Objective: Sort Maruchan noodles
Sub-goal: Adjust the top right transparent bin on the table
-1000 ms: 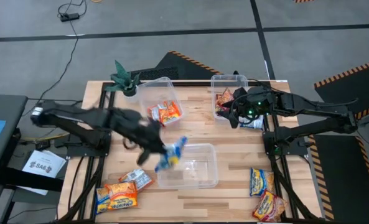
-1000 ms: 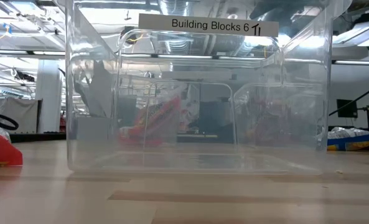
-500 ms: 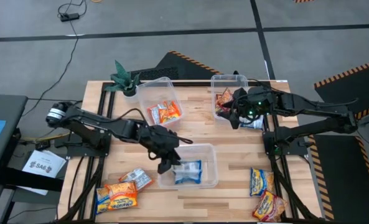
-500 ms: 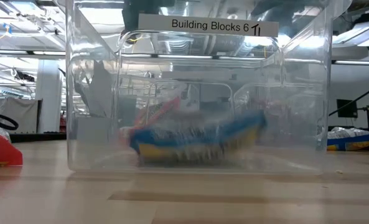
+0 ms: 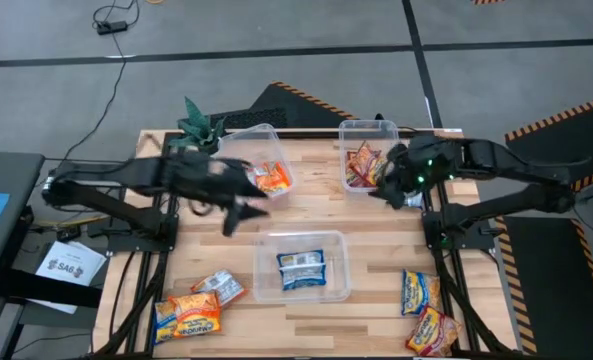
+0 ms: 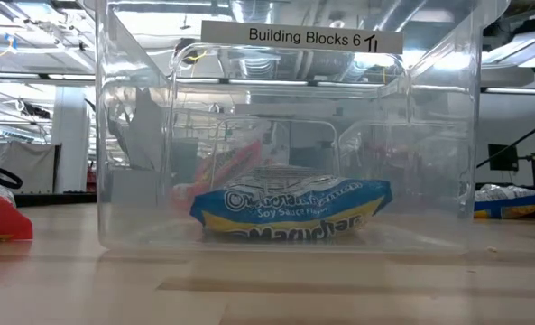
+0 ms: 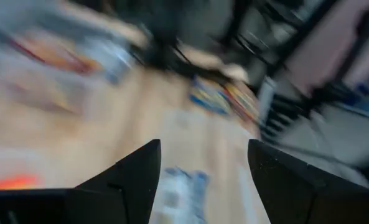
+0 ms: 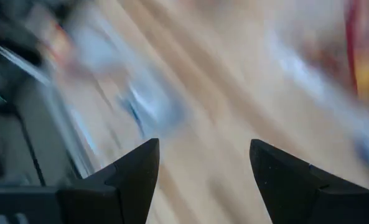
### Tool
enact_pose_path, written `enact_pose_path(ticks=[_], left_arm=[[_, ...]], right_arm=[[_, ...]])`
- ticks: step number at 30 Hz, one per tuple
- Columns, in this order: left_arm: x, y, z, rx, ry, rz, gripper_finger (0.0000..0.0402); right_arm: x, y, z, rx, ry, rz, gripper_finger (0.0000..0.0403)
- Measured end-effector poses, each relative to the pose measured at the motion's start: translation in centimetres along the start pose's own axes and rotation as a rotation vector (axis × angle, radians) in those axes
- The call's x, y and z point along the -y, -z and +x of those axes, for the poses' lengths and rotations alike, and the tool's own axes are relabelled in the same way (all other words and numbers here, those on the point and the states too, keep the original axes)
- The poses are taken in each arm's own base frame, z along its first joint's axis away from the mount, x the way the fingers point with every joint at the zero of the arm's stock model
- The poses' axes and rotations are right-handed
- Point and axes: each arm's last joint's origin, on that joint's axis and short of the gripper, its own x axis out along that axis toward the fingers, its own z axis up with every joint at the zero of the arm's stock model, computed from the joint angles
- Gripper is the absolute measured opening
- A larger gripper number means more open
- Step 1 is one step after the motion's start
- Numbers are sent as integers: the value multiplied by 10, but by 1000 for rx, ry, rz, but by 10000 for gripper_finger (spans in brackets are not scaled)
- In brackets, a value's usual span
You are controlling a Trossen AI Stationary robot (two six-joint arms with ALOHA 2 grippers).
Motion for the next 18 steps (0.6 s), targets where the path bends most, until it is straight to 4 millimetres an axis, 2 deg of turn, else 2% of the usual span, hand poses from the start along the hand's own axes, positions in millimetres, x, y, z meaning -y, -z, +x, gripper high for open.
enact_pose_path(ticks=[4, 9, 13, 18], left_arm=[[-6, -11, -42, 142, -147, 65, 224], [-12, -15, -80, 243, -232, 72, 224], [-16, -16, -94, 275, -255, 84, 224], [-19, -17, -98, 288, -278, 79, 224]], right_arm=[[4, 36, -1, -271, 154, 115, 273], [19, 89, 17, -437, 443, 238, 273], [39, 105, 28, -327, 678, 352, 273], [63, 95, 27, -63, 974, 488, 261]])
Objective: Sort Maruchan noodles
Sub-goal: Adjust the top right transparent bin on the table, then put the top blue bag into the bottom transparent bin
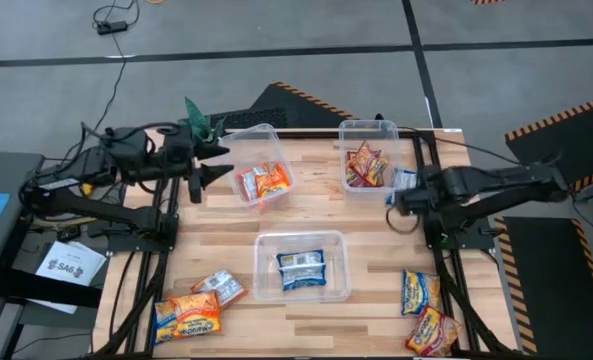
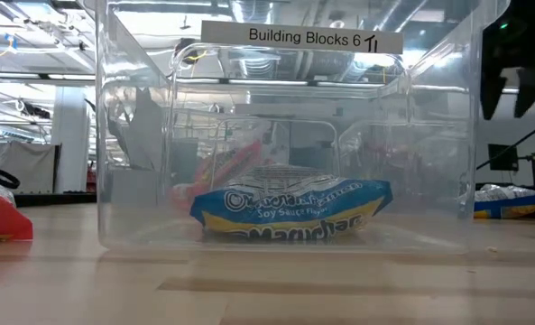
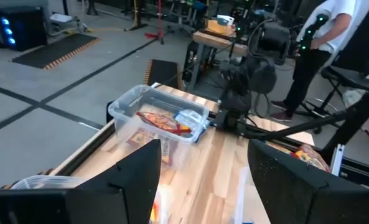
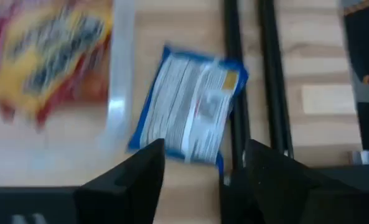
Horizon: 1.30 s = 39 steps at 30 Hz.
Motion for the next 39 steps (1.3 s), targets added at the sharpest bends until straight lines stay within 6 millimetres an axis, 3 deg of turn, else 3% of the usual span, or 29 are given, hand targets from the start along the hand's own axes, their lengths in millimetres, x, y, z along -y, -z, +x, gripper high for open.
enact_pose_path(ticks=[6, 14, 23, 32, 39], left_arm=[[-1, 2, 4, -16, -11, 3, 224], [-1, 4, 6, -39, -10, -4, 224], [-1, 6, 6, -58, -16, -16, 224], [-1, 7, 6, -70, -20, -13, 224], [-2, 9, 5, -90, -25, -8, 224]], right_arm=[[0, -30, 12, 136, 73, 174, 191], [-17, -64, 32, 187, 57, 111, 18], [-36, -87, 51, 159, -16, 36, 7], [-52, -96, 47, 193, -209, 15, 11], [-32, -93, 33, 147, -57, -31, 13]])
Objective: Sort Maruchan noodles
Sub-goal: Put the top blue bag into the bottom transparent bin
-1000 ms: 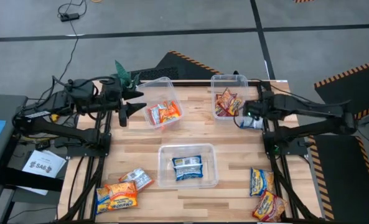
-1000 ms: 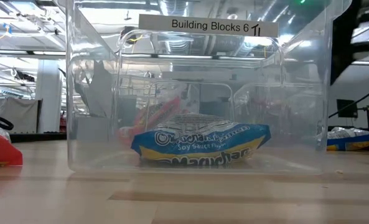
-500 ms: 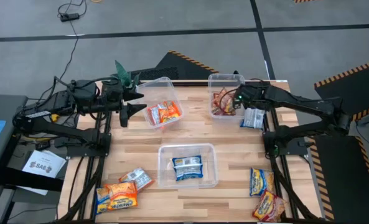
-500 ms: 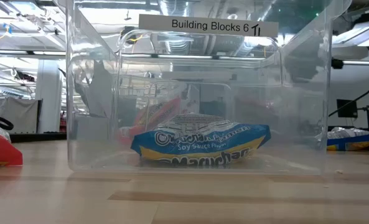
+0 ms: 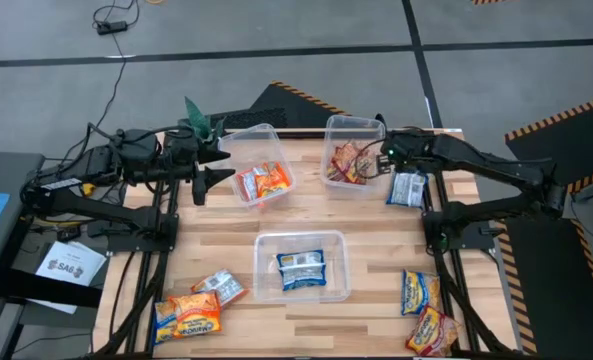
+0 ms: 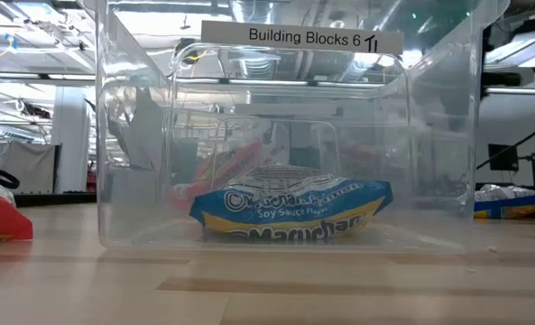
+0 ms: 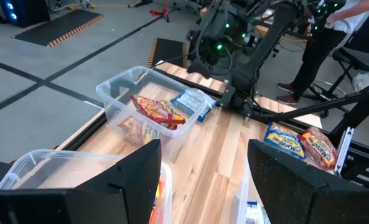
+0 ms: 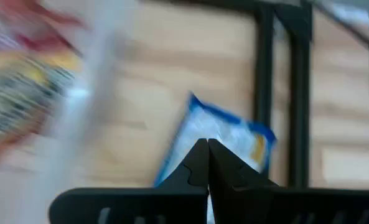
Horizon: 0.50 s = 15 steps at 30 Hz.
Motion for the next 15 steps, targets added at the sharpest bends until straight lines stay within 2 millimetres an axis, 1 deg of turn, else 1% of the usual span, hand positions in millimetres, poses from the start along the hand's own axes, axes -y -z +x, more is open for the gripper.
enact_pose_path(ticks=[4, 7, 11, 15], left_arm=[[0, 1, 0, -7, -2, 2, 224], [0, 1, 0, -7, -2, 4, 224], [0, 1, 0, -6, -1, 4, 224], [0, 1, 0, -5, -1, 1, 224]], right_arm=[[10, 16, 10, -97, 114, 35, 22], [12, 29, 24, -158, 115, 71, 47], [15, 43, 39, -173, 102, 154, 103], [22, 54, 49, -153, 179, 259, 176]])
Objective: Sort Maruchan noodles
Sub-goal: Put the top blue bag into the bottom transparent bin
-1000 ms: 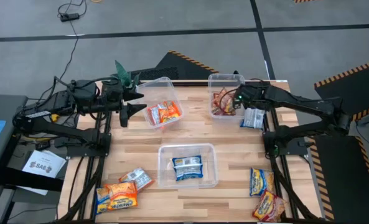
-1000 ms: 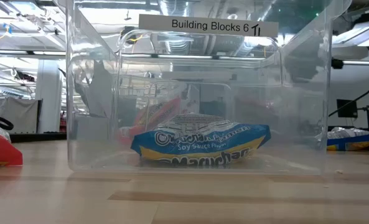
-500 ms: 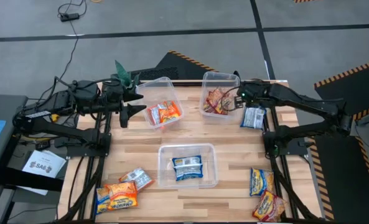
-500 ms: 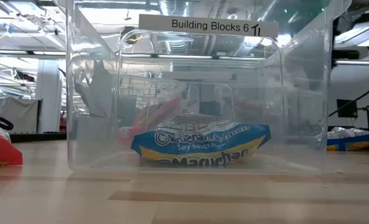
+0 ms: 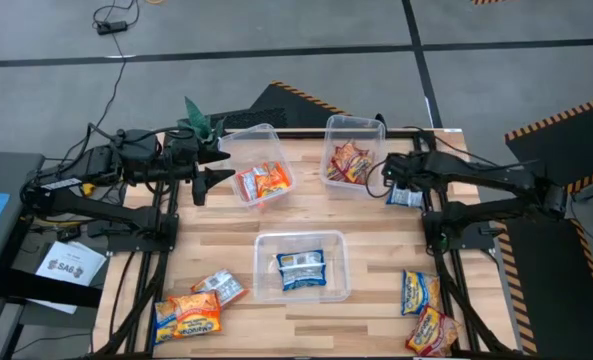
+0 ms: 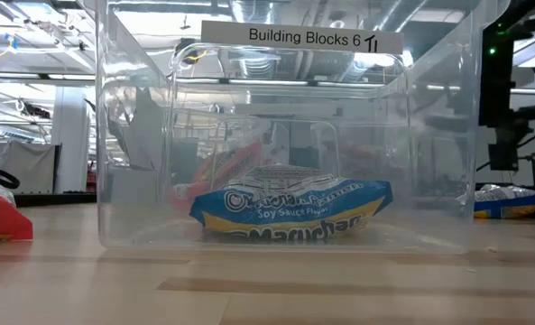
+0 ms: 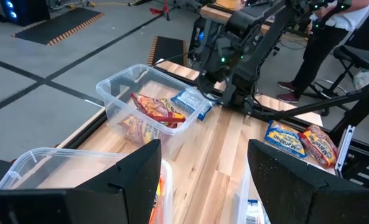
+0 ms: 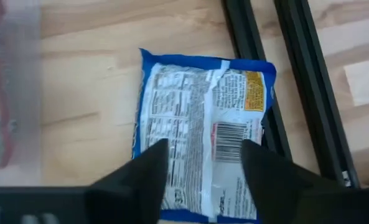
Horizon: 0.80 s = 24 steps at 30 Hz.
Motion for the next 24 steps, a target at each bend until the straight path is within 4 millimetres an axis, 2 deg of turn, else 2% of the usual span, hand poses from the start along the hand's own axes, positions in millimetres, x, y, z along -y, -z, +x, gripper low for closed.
enact_pose_path(ticks=[4, 8, 20, 24], left_arm=[[0, 0, 0, 4, 1, -2, 224], [0, -1, 0, 12, 3, -5, 224], [1, -2, 0, 18, 5, -33, 224], [1, -2, 0, 24, 7, -36, 224]], right_arm=[[4, 1, 10, 3, 25, 73, 244], [4, 1, 21, 10, 7, 120, 276], [15, 7, 50, -8, 39, 210, 281], [16, 10, 55, -11, 35, 211, 264]])
